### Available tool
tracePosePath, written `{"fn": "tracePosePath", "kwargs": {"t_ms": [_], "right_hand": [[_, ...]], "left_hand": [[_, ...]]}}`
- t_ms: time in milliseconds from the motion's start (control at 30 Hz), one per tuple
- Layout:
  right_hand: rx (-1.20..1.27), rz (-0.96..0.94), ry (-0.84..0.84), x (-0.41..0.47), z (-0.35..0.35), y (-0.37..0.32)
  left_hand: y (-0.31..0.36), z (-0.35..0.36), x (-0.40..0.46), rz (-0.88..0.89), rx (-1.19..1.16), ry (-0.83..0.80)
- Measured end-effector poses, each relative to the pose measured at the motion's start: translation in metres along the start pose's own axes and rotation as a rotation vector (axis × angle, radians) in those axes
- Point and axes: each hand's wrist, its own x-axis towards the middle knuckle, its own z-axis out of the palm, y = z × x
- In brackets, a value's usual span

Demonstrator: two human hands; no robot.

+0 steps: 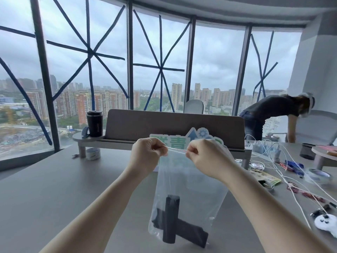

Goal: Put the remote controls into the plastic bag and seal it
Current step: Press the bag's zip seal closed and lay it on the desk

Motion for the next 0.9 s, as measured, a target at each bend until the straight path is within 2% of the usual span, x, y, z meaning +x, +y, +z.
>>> {"fn": "tracePosePath", "kwargs": {"t_ms": [200,533,633,700,767,900], "right_hand": [[-0.058,0.034,0.011,-0.015,-0.006,0.023],[-0.179,-0.071,-0.026,-0.019,0.004,0.015],[-0.224,0.058,0.026,-0.018,-0.002,0.040],[-0.154,0.107,0.071,-0.015,-0.003,0.054],[-0.033,0.047,0.069,-0.007,0.008,0.044],[0.233,-0.062,-0.106,0.008,0.054,-0.020]], "left_hand": [[-0.022,-0.031,0.011,-0.040,-0.052,0.129],[-0.048,-0.066,0.015,-0.097,-0.080,0.270],[-0.069,-0.107,0.020,-0.197,-0.176,0.421],[-0.081,-0.130,0.024,-0.220,-0.169,0.408],[-0.087,-0.135,0.029,-0.212,-0.130,0.362],[-0.096,-0.123,0.036,-0.174,-0.053,0.334]]}}
